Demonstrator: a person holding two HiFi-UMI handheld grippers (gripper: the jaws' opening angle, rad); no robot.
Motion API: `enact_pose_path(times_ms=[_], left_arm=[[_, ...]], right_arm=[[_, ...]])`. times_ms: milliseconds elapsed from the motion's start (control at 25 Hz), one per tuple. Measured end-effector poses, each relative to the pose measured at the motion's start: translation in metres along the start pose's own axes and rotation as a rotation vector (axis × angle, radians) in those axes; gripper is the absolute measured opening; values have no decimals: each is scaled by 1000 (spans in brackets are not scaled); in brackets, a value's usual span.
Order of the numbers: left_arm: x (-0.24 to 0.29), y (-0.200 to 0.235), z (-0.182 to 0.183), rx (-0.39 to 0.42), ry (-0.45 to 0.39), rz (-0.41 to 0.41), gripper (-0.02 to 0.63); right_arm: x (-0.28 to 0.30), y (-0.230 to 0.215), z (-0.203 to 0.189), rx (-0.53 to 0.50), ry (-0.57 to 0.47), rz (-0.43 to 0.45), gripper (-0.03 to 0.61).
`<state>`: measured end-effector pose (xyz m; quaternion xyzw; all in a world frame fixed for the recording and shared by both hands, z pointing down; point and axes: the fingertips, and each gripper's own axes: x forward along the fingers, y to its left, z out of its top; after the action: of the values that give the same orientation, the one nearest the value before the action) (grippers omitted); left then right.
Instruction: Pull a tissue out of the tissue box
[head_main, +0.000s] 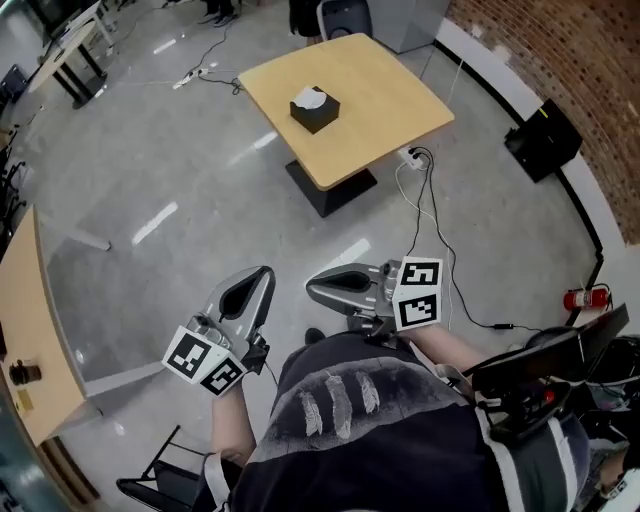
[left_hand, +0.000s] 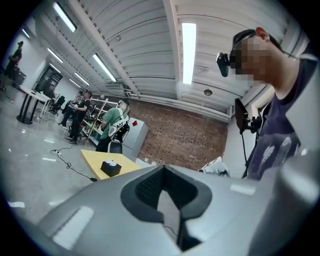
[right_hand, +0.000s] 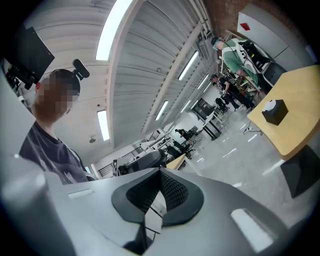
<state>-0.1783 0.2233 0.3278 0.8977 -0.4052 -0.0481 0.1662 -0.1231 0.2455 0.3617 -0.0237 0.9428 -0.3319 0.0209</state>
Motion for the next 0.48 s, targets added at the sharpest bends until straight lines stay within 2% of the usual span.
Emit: enact_pose_path(times_ms=[160,320,480], left_arm=[[47,-6,5,10,25,-6,3],[99,-15,4,48,93,-58,3],[130,-27,-1,70,133,-86,3]], right_arm=[[-24,-22,21,-29,11,-9,-3],[-58,-47,37,18,-70,-24,-3],[-89,-64,46,61,-133,-46,-2]])
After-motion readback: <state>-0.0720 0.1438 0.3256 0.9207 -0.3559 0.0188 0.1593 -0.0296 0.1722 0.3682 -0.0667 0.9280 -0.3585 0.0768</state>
